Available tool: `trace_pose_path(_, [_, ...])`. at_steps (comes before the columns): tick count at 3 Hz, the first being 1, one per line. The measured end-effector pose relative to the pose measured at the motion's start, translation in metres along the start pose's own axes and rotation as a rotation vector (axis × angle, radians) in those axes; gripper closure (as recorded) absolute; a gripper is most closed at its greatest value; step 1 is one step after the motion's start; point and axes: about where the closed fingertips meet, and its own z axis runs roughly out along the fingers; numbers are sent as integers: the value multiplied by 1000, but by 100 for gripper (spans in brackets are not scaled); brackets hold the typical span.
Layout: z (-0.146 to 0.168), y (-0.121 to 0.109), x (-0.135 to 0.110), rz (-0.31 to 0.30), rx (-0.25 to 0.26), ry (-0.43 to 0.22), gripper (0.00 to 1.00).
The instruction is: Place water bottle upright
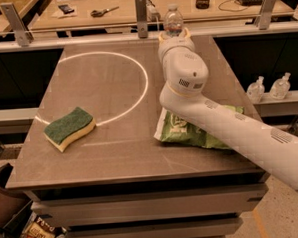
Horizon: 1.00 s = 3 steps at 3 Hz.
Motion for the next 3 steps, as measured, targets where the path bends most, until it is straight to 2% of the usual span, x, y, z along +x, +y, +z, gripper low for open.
trace_pose_path(2, [-27,4,6,36,44,30,100])
trace_pose_path(3, [-38,7,9,41,49,41,100])
